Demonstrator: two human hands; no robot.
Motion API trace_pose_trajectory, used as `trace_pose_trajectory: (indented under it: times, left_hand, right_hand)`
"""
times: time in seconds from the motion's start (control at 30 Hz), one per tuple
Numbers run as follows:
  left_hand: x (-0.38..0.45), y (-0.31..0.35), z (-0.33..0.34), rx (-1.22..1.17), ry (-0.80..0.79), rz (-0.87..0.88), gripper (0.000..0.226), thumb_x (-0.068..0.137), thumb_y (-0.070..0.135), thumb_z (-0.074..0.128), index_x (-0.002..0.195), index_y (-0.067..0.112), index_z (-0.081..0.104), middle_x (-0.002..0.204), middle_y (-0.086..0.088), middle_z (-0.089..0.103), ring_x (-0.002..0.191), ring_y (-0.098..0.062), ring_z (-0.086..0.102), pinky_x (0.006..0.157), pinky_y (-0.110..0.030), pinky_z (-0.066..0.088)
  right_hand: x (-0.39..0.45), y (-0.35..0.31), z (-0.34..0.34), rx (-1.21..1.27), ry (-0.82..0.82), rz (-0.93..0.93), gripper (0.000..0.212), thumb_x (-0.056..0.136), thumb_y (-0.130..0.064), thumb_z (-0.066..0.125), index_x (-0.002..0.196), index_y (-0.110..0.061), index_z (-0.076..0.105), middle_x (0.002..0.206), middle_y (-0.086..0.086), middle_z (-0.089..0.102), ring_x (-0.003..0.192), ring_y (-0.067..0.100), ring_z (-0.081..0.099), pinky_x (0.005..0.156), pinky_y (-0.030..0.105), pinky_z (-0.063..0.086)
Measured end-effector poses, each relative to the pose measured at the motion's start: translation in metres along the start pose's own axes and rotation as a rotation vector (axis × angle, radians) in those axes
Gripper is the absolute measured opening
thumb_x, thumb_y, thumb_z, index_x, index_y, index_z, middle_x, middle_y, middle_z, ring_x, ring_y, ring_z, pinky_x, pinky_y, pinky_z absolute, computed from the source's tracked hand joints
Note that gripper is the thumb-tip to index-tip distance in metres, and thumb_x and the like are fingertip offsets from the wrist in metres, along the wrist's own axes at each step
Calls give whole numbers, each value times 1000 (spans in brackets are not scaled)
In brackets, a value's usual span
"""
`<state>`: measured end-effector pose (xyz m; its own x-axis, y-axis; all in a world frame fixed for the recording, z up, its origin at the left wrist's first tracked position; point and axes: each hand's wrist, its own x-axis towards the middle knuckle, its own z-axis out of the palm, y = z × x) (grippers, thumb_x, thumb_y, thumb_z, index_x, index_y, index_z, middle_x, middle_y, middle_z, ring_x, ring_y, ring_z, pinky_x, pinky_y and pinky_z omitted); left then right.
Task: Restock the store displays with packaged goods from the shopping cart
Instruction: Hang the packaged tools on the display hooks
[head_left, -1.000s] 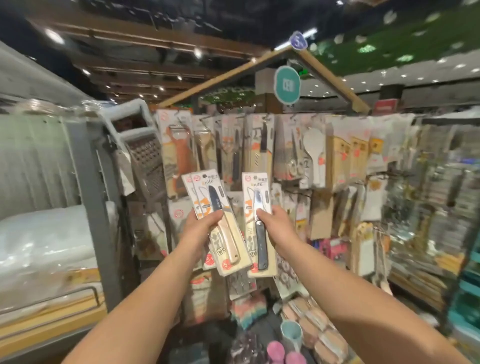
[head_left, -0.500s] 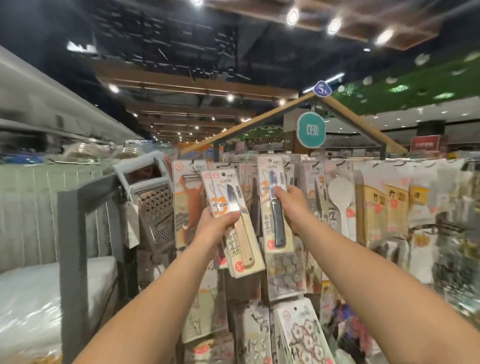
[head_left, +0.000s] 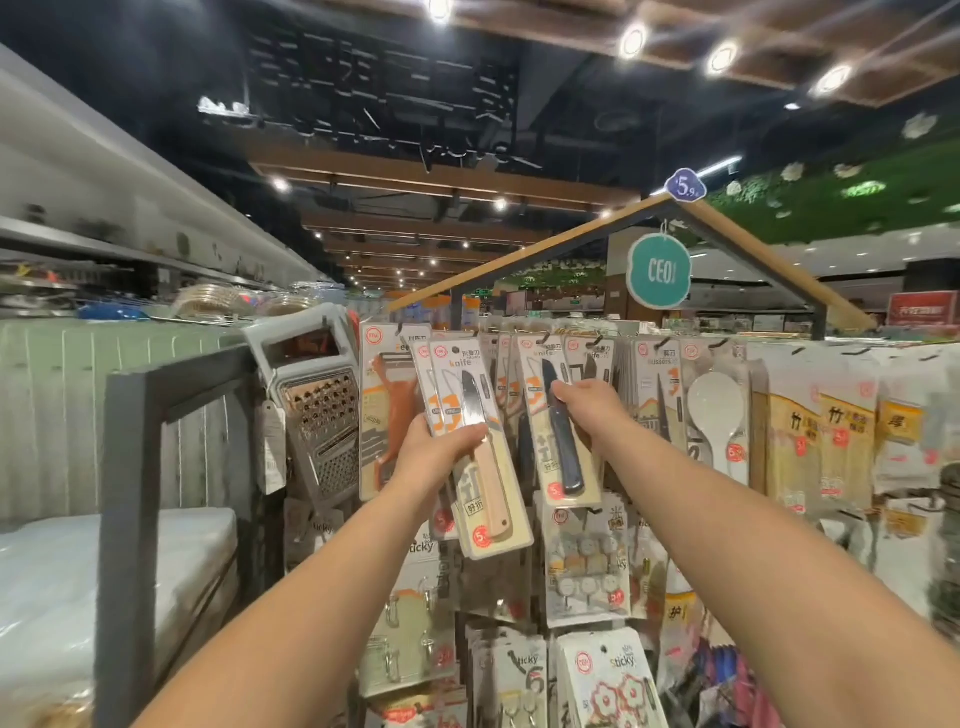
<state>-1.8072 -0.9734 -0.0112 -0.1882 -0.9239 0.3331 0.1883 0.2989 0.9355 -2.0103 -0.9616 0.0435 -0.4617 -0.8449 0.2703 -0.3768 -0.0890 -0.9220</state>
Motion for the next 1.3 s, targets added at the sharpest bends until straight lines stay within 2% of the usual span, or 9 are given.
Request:
trace_pose_trajectory:
  times: [0.03,0.07,0.13,0.3,0.5,0.67,0.8,0.97,1.3]
  left_hand:
    - [0,0,0,1,-7,5,21,85,10,73,99,19,61,95,0,75,80,-13,72,67,-24,56]
    - [-1,0,0,-5,-5,9,18,87,9,72,98,19,62,95,-1,75,80,-14,72,67,-24,56]
    - [-3,1,0,-26,1,4,19,87,7,70,103,14,63,98,-5,75,83,-18,72,73,-29,57]
    - [-1,-3,3,-139,55,-51,34,86,9,73,116,8,57,102,-10,73,81,-20,72,65,-29,57]
    - [-8,-6,20,-251,48,-118,42,84,12,75,122,4,58,104,-17,73,85,-31,73,72,-42,61]
    - [-13,-1,30,-240,20,-162,30,85,23,76,107,15,57,98,-8,73,82,-23,72,67,-36,59]
    - [-15,0,31,-281,-41,-163,46,87,26,73,126,7,58,109,-17,73,88,-28,73,65,-36,60]
    - [-17,-3,37,-238,-89,-130,40,92,24,68,128,9,59,111,-13,73,95,-26,72,80,-37,59]
    - [-16,-2,22,-131,5,-70,31,93,24,68,121,11,61,105,-6,74,91,-14,71,67,-22,55]
  right_hand:
    - [-2,1,1,-5,-18,-1,30,92,-38,57,103,-10,64,86,14,40,71,20,46,69,33,33]
    - [-5,4,1,-4,-21,-18,39,95,-38,56,120,-8,61,136,20,55,80,19,48,74,34,36]
    - [-19,9,1,-4,19,-98,49,96,-38,56,136,-11,49,123,5,56,102,16,50,86,34,40]
    - [-60,18,4,-26,-338,-210,15,93,-32,64,104,-22,63,109,-1,67,102,18,64,79,28,57]
    - [-85,25,11,-104,-532,-166,35,86,-21,75,113,-23,52,104,2,69,88,20,71,84,47,56]
    - [-90,31,9,-9,-428,-120,30,86,-23,74,105,-16,53,93,12,67,75,28,63,60,39,48]
    - [-91,31,5,97,-304,-96,19,89,-19,70,98,-15,54,81,10,67,59,21,59,46,25,42]
    - [-87,32,1,311,-150,-76,18,90,-14,66,101,-16,53,98,12,69,81,27,70,78,48,59]
    - [-78,54,-26,238,93,-128,27,95,-22,60,119,-22,48,114,0,65,91,18,69,76,38,58]
